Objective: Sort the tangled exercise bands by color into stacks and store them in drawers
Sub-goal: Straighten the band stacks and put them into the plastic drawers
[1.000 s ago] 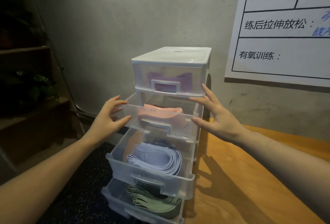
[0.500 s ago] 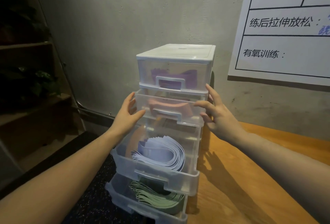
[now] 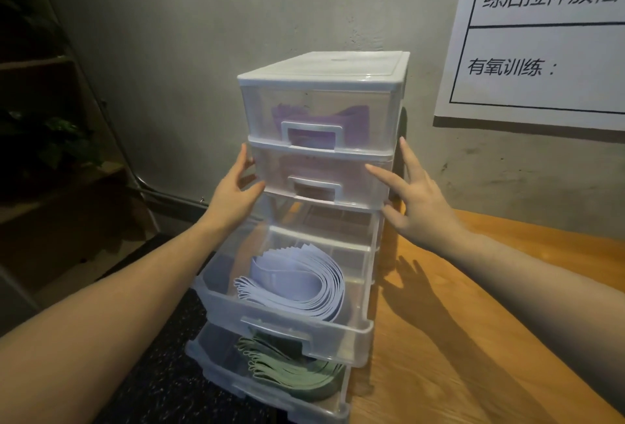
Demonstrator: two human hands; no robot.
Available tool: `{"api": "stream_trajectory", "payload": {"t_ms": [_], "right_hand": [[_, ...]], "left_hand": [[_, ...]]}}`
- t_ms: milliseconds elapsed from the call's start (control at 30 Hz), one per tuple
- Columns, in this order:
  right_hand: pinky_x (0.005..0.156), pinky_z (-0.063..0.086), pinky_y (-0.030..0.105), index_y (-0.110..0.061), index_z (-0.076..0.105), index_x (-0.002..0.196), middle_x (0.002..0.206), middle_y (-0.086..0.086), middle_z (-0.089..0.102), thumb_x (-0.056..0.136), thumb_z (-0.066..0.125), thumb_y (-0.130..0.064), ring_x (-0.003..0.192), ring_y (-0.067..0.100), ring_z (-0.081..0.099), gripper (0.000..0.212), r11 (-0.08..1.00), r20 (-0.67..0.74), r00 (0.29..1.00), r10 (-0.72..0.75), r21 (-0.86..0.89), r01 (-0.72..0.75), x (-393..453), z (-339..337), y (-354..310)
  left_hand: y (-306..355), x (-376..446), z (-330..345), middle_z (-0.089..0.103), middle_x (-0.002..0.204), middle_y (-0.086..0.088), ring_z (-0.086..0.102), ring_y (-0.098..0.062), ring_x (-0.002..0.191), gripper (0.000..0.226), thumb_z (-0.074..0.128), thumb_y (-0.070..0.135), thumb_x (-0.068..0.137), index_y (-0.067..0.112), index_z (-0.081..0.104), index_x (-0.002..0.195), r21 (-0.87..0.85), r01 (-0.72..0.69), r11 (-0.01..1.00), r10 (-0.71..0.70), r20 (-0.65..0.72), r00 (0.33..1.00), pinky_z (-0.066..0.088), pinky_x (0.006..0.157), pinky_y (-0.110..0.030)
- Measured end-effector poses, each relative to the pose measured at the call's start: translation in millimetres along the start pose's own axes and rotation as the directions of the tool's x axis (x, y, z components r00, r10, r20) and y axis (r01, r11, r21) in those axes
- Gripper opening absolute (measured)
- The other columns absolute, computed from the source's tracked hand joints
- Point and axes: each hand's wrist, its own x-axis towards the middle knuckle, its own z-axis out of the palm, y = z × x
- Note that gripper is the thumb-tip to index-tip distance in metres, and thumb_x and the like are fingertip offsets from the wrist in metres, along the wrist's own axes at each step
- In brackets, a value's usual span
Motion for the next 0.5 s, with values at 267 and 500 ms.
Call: {"api": "stream_trajectory", "payload": {"t_ms": [267, 500], "right_hand": [[0.110, 0.042, 0.051, -0.035, 0.060, 0.126, 0.164, -0.007, 0.015, 0.093, 0.064, -0.022, 0.146, 0.024, 0.033, 0.036, 0.981, -0.035, 0.996, -0.087, 0.172, 0.092, -28.2, -0.3, -7.8], [0.105, 0.043, 0.029, -0.033, 0.065, 0.118, 0.157, -0.011, 0.035, 0.098, 0.050, -0.048, 0.137, 0.009, 0.044, 0.030, 0.915, 0.091, 0.942, -0.324, 0.284, 0.288, -84.1, -3.1, -34.2]], "left_hand": [[2.9, -45.8, -32.4, 0.068, 0.117, 0.016, 0.065, -0.005, 0.110, 0.017, 0.070, 0.028, 0.093, 0.043, 0.072, 0.102, 0.119, -0.115, 0.986, 0.094, 0.171, 0.981, 0.052, 0.100, -0.029], [-12.3, -132.2, -69.2, 0.054, 0.133, 0.023, 0.053, -0.002, 0.125, 0.041, 0.069, 0.063, 0.072, 0.044, 0.068, 0.108, 0.242, -0.108, 0.964, 0.055, 0.214, 0.975, 0.047, 0.100, -0.028]]}}
